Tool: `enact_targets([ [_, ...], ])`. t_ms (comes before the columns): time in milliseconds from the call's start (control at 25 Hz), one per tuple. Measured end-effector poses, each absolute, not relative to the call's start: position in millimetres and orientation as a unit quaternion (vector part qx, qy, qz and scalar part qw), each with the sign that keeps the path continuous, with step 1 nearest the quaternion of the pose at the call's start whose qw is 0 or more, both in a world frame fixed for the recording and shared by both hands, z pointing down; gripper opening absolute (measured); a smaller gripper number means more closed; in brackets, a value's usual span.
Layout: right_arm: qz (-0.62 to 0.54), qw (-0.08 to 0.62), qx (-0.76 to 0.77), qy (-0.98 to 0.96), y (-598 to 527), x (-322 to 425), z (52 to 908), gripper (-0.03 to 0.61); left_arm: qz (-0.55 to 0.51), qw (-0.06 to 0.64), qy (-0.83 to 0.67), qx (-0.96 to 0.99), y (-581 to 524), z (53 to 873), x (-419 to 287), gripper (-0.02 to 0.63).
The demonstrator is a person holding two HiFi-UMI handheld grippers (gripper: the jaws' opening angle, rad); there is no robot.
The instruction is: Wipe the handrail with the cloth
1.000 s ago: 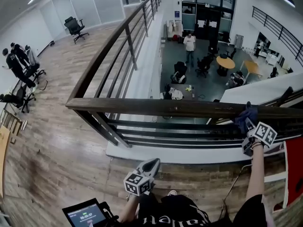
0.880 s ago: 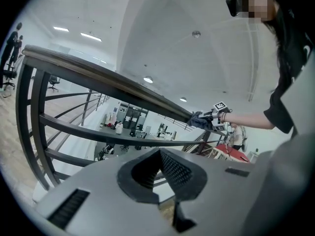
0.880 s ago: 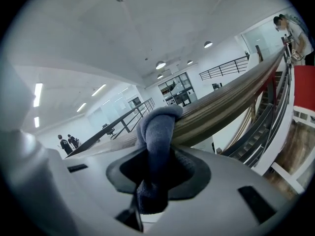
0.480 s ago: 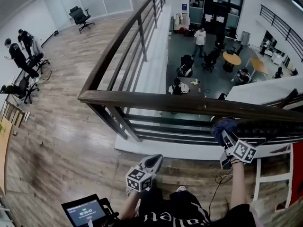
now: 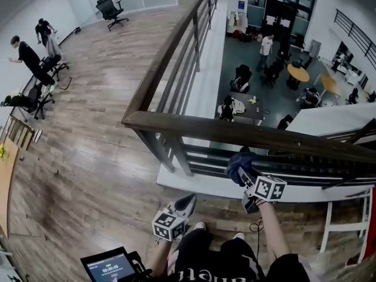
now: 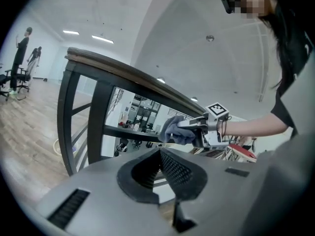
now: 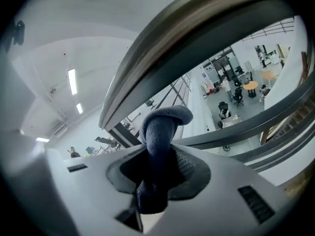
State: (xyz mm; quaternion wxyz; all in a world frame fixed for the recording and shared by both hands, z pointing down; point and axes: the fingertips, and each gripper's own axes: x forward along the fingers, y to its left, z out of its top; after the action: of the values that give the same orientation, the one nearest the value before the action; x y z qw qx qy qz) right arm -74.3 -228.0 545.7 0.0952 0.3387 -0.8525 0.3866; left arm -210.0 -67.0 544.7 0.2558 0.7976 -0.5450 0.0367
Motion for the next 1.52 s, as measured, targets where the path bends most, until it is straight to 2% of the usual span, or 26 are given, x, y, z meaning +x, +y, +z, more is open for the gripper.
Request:
enact_targets([
  [360,0.367,0.164,0.254,-0.880,-225,-263,592,0.104,0.042,0.276,-0.558,0.781,-48,589,-291,0.002],
  [640,0.362,0.203,0.242,-0.877,-243,-314,624,0.104,0.049,0.301,-0.573,0.761,-22,607,-322,0.002],
  [880,0.374,0.197,0.274,-0.864,-256,-287,635,0.104,0.052,0.302,-0.573,0.760,-15,631,-328,0.002],
  [1040,0.382,0.198,0.311,-0.847,-263,-240,644,0.104,0.056,0.296,-0.555,0.775,-30,625,-308,0.002],
  [1520,0.417,0.145,0.400,-0.803,-292,-13,645,0.104,0.080,0.288,-0.502,0.812,-70,610,-165,0.002],
])
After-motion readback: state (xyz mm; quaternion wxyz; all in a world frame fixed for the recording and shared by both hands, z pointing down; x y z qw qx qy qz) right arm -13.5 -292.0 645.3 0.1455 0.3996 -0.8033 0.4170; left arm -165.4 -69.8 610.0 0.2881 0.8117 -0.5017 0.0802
